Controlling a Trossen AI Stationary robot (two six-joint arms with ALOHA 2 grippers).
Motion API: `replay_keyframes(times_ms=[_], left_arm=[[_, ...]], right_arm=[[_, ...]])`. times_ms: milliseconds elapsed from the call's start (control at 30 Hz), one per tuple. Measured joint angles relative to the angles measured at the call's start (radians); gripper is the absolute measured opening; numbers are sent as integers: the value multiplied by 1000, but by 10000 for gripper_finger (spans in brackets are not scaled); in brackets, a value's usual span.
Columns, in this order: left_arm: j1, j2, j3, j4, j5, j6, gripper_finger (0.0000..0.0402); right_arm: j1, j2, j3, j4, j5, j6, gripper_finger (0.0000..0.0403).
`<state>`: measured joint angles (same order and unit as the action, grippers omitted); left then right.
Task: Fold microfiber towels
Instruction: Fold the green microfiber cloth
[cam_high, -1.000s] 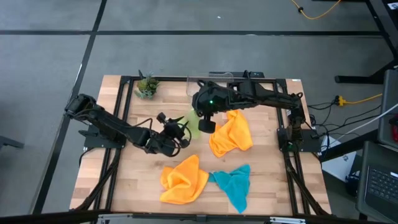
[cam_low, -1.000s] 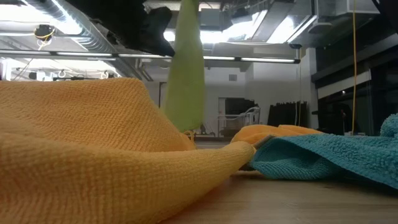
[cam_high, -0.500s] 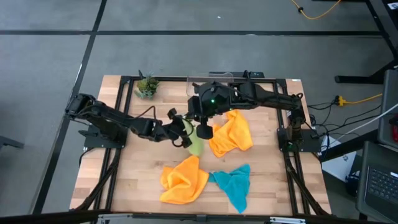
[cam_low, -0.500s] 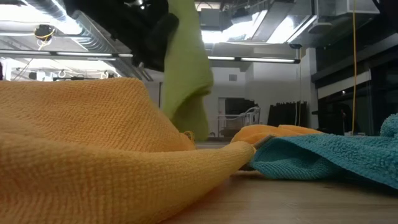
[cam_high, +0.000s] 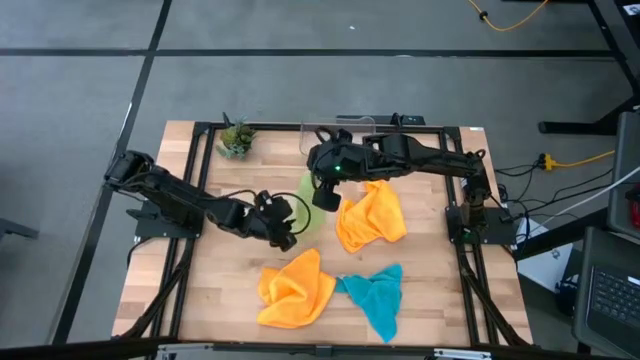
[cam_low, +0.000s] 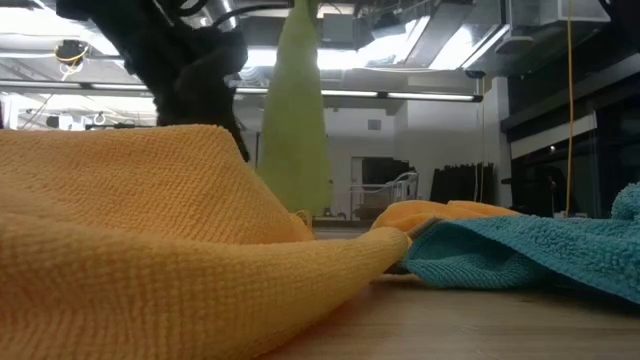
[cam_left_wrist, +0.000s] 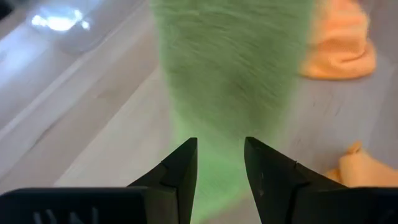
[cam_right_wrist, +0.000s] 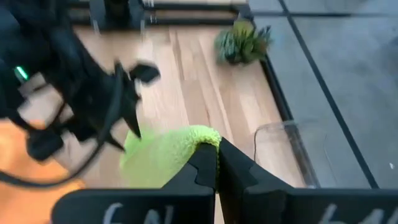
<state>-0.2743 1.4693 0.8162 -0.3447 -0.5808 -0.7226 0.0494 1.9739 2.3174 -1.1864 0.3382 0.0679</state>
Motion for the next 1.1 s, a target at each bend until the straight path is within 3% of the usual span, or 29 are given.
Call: replay_keyframes(times_ms=[367,667,800,967,1100], left_arm=[[-28,0,0,-52,-8,-35,126],[-28,0,0,-69,-8,-27,126],[-28,0,0,-72,-9,-27,126],[-28,0,0,-72,-8,-27,126],[-30,0,0,-66,-6,-27,126]], right_arm=[[-3,3,-211,-284,-95,-53,9],[-3,-17,-374,-384,-127,-19,74],[6,-87,-408,-383,-254,-16,101],[21,-203,-477,-382,-257,43,124],[42,-338,-609,-337,-250,112,129]])
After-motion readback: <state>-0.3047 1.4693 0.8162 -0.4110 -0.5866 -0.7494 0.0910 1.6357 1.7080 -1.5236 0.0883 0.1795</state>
